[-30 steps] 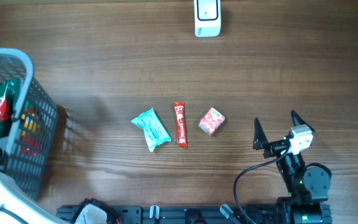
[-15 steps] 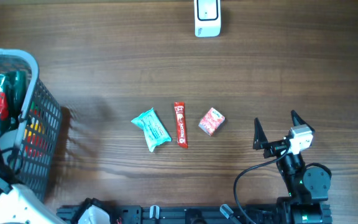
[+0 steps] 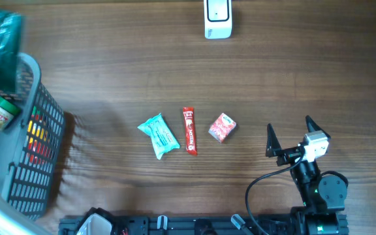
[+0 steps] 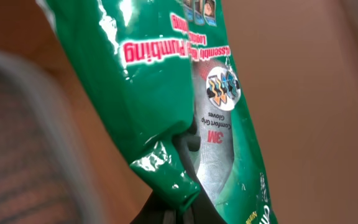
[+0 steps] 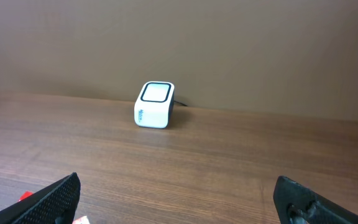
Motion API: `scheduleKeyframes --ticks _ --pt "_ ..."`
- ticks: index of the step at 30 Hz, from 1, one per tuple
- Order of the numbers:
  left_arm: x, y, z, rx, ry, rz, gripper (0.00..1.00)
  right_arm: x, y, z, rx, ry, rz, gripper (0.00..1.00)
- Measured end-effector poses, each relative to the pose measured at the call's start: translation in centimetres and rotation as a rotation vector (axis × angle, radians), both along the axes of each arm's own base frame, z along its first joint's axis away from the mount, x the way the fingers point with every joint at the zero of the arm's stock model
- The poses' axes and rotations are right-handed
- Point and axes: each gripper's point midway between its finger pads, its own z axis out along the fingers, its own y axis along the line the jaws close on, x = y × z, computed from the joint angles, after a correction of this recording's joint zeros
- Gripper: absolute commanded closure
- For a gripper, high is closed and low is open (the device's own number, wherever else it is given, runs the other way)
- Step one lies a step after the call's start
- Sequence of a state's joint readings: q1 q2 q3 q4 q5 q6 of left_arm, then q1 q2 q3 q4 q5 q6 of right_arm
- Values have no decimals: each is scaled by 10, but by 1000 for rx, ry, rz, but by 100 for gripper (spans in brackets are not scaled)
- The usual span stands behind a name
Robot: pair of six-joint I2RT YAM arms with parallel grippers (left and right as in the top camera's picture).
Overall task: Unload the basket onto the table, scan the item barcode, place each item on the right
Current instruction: 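Lift the gloves pack out and carry it right of the Kleenex pack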
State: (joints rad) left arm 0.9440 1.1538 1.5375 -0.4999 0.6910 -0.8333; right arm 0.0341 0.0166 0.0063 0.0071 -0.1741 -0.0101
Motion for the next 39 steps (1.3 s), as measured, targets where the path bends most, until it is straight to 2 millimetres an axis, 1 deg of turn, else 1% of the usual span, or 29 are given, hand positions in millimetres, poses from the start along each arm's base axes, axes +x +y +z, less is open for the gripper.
scheduleKeyframes --ticks 1,2,3,4,5,6,7,8,9,10,12,13,14,16,17,21,25,27,30,35,37,39 --pt "8 -28 13 43 -24 -121 96 0 0 0 0 0 0 0" --pt "12 -53 17 71 -32 -223 96 0 0 0 0 0 0 0" --pt "15 -82 16 95 -27 -331 96 0 0 0 0 0 0 0" --pt "16 -114 9 113 -2 -446 96 0 0 0 0 0 0 0" --pt "15 -132 4 128 13 -515 96 0 0 0 0 0 0 0" --pt "13 -162 -8 145 48 -615 96 0 0 0 0 0 0 0" --pt "9 -181 -18 150 81 -681 96 0 0 0 0 0 0 0" --pt "6 -195 -26 157 103 -729 96 0 0 0 0 0 0 0" --pt "2 -217 -43 176 165 -797 96 0 0 0 0 0 0 0" --pt "-1 -231 -55 202 210 -842 96 0 0 0 0 0 0 0" --pt "-2 -254 -76 244 295 -910 96 0 0 0 0 0 0 0" --pt "-3 -269 -87 274 339 -954 96 0 0 0 0 0 0 0" --pt "-2 -277 -94 295 365 -977 96 0 0 0 0 0 0 0" --pt "4 -301 -121 388 476 -1026 96 0 0 0 0 0 0 0" --pt "7 -310 -131 424 512 -1041 96 0 0 0 0 0 0 0" --pt "17 -344 -163 532 618 -1101 96 0 0 0 0 0 0 0" --pt "25 -352 -174 562 647 -1106 96 0 0 0 0 0 0 0" --pt "29 -353 -182 563 674 -1107 96 0 0 0 0 0 0 0" --pt "28 -351 -192 560 722 -1110 96 0 0 0 0 0 0 0" --pt "32 -339 -202 601 775 -1052 96 0 0 0 0 0 0 0" --pt "34 -336 -212 613 801 -1034 96 0 0 0 0 0 0 0" --pt "43 -335 -230 612 821 -1016 96 0 0 0 0 0 0 0"
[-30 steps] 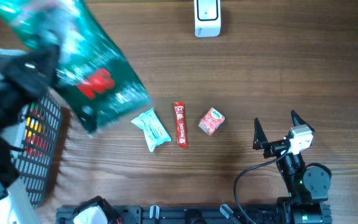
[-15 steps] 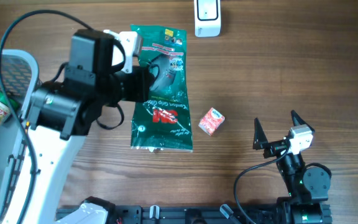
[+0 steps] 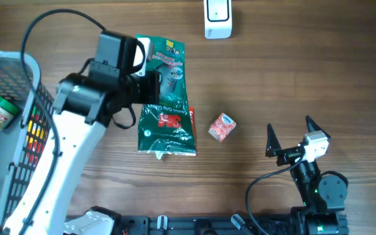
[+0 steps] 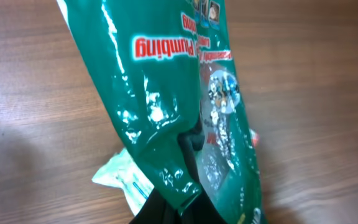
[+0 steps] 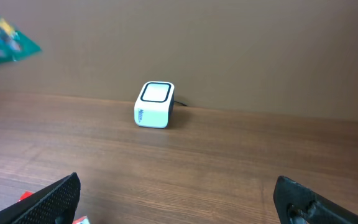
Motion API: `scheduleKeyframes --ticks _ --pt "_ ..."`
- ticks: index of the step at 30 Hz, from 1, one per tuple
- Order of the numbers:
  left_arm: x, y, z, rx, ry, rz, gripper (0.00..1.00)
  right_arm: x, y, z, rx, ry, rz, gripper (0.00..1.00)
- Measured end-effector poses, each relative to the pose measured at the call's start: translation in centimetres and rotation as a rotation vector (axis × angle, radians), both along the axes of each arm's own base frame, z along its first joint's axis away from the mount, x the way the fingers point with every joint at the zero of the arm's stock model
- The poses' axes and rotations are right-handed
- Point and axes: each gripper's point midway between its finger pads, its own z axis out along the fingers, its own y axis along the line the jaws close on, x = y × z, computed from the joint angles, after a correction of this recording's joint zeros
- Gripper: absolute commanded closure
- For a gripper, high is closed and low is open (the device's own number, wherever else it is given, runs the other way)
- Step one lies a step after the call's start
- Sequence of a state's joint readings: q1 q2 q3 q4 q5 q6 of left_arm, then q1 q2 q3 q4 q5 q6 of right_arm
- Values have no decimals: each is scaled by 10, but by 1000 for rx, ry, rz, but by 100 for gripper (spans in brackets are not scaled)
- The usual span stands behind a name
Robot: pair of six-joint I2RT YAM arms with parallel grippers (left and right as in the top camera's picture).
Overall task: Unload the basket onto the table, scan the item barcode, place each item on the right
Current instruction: 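Lift the gloves pack out and carry it right of the Kleenex pack, then open the left gripper to drop the gloves pack on the table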
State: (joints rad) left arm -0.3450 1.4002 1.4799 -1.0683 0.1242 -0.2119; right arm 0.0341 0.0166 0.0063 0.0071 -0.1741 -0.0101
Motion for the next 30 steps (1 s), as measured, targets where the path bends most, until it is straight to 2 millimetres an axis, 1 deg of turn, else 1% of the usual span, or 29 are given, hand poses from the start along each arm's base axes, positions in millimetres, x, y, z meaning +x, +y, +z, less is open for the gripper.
scheduleKeyframes --ticks 1,3,4,5,7,9,10,11,13,14,16,17,18,19,21,22,23,25,26,28,29,30 --pt "4 -1 -7 0 4 11 96 0 0 0 0 0 0 0" --pt "22 -7 -34 -42 25 87 96 0 0 0 0 0 0 0" --pt "28 -10 -43 -55 33 102 96 0 0 0 0 0 0 0" --pt "36 -18 -56 -76 41 112 96 0 0 0 0 0 0 0" --pt "50 -40 -72 -120 43 103 96 0 0 0 0 0 0 0" --pt "65 -62 -75 -167 7 90 96 0 0 0 0 0 0 0" --pt "74 -80 -82 -201 -5 84 96 0 0 0 0 0 0 0" --pt "79 -98 -95 -224 9 78 96 0 0 0 0 1 0 0" --pt "83 -120 -111 -254 23 76 96 0 0 0 0 0 0 0" --pt "87 -138 -120 -288 19 78 96 0 0 0 0 0 0 0" --pt "89 -168 -131 -346 18 81 96 0 0 0 0 0 0 0" --pt "87 -185 -137 -374 24 83 96 0 0 0 0 0 0 0" --pt "84 -196 -143 -389 34 86 96 0 0 0 0 0 0 0" --pt "77 -210 -154 -402 59 98 96 0 0 0 0 0 0 0" --pt "62 -226 -174 -396 114 124 96 0 0 0 0 0 0 0" --pt "55 -232 -185 -389 139 135 92 0 0 0 0 0 0 0" --pt "49 -236 -193 -382 157 143 84 0 0 0 0 0 0 0" --pt "43 -241 -198 -375 167 160 74 0 0 0 0 0 0 0" --pt "42 -242 -198 -377 165 163 60 0 0 0 0 0 0 0" --pt "42 -243 -198 -377 162 170 38 0 0 0 0 0 0 0" --pt "42 -242 -198 -376 162 179 32 0 0 0 0 0 0 0" --pt "43 -242 -198 -377 163 185 28 0 0 0 0 0 0 0"
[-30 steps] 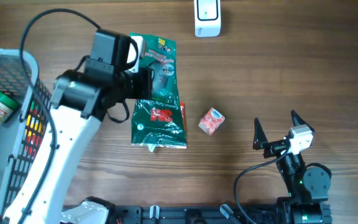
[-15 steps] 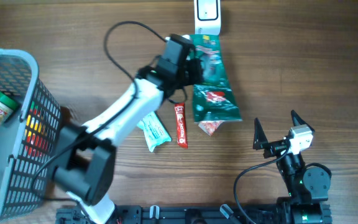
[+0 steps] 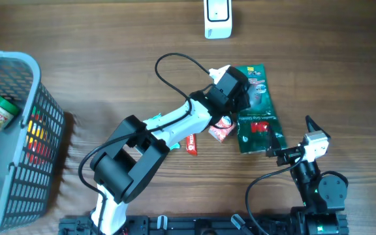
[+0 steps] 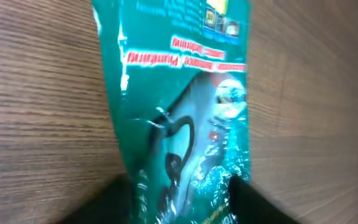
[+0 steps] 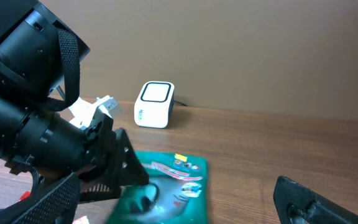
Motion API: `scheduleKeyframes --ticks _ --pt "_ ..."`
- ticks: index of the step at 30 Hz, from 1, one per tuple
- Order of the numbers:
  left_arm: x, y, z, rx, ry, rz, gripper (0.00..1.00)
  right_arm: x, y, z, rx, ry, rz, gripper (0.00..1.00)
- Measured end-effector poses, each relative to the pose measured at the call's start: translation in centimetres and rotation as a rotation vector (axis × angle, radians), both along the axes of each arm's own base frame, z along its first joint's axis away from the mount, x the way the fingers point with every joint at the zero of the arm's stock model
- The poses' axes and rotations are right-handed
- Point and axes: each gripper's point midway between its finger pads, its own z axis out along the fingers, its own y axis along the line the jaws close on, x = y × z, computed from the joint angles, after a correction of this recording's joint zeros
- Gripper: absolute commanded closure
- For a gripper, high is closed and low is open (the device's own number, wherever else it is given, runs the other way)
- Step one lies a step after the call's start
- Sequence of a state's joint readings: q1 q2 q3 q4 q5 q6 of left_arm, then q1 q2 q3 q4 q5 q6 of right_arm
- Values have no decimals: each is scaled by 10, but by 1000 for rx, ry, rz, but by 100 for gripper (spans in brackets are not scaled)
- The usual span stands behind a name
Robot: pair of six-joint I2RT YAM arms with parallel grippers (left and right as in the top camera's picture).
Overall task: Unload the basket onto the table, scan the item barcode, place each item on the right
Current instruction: 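Open the left gripper to drop the gloves pack on the table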
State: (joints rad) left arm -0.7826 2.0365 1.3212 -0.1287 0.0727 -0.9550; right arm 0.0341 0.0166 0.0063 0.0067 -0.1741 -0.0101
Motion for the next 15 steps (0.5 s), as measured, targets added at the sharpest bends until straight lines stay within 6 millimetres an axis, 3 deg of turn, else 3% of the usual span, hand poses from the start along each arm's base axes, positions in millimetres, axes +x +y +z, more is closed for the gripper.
scheduleKeyframes --ticks 5,7,9,10,15 --pt "1 20 4 44 25 34 15 0 0 0 0 0 0 0" --pt "7 48 27 84 11 98 12 0 0 0 0 0 0 0" --pt "22 86 74 93 -61 169 5 0 0 0 0 0 0 0" --pt "36 130 133 81 -173 248 1 0 0 0 0 0 0 0" --pt "31 238 223 171 -368 341 0 0 0 0 0 0 0 0"
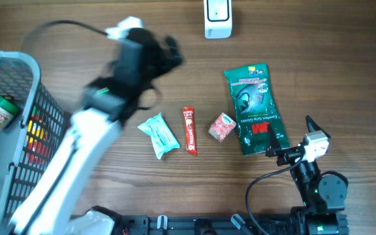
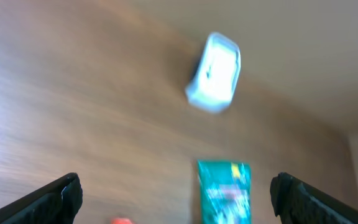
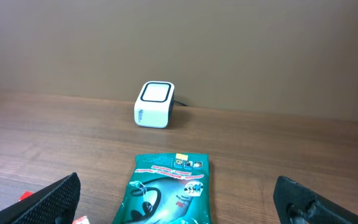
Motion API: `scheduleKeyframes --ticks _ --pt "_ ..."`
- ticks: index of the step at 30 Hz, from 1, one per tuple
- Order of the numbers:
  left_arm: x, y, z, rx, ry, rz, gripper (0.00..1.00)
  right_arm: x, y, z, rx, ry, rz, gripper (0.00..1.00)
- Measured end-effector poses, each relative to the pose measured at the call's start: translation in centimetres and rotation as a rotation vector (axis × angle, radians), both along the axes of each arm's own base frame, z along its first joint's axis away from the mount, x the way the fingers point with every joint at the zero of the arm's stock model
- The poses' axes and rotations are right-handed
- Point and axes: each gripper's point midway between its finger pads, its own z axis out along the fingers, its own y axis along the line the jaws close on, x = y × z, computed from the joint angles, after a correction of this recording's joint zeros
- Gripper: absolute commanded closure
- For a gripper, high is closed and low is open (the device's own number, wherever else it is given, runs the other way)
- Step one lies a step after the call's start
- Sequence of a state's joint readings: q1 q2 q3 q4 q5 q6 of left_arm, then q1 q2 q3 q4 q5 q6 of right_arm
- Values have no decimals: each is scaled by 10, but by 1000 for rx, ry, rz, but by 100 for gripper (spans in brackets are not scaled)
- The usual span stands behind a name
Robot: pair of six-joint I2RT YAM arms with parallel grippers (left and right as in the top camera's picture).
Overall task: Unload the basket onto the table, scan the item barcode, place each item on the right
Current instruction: 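Open the left gripper to drop the gloves pack on the table, then move the left gripper back into the basket toward the sauce bottle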
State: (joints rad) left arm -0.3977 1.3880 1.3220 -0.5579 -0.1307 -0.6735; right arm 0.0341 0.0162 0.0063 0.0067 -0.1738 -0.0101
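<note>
A green glove packet [image 1: 252, 108] lies flat on the table right of the middle, with its printed face up. It also shows in the right wrist view as the packet [image 3: 169, 190] and, blurred, in the left wrist view as the packet [image 2: 224, 190]. The white scanner [image 1: 218, 18] stands at the far edge; the scanner [image 3: 155, 104] is beyond the packet. My left gripper [image 2: 176, 199] is open and holds nothing, raised over the far-left middle of the table [image 1: 165, 49]. My right gripper [image 1: 290, 130] is open just right of the packet's near end.
A grey basket [image 1: 18, 130] stands at the left with a small jar and other goods inside. A pale teal sachet [image 1: 159, 135], a red stick pack [image 1: 189, 129] and a small red packet [image 1: 222, 126] lie in a row mid-table.
The green packet was at my left gripper beside the small red packet. Now it lies free on the table, and the left gripper is open and has moved away to the far left.
My left gripper held the green packet up by the basket at the far left. Then it had the packet over the row of small items mid-table, then low on the right. Now the packet rests there, let go. The right arm stayed still.
</note>
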Motion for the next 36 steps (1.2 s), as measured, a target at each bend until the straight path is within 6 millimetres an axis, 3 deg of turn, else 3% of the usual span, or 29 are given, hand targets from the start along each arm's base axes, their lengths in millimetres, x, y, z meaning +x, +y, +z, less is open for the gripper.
scheduleKeyframes --ticks 4,5,6,7,11,15,18,21,25,36 --pt "-47 72 83 174 -220 7 0 0 0 0 0 0 0 0" --pt "-67 101 110 239 -302 53 0 0 0 0 0 0 0 0" --pt "-76 116 121 268 -337 93 0 0 0 0 0 0 0 0" --pt "-89 144 135 328 -373 178 0 0 0 0 0 0 0 0" --pt "-135 225 156 485 -377 475 0 0 0 0 0 0 0 0" --pt "-157 277 134 559 -222 655 0 0 0 0 0 0 0 0" --pt "-158 309 104 522 -83 761 0 0 0 0 0 0 0 0" --pt "-153 327 76 473 24 814 0 0 0 0 0 0 0 0" --pt "-143 341 52 416 100 860 0 0 0 0 0 0 0 0" --pt "-119 353 9 347 217 885 0 0 0 0 0 0 0 1"
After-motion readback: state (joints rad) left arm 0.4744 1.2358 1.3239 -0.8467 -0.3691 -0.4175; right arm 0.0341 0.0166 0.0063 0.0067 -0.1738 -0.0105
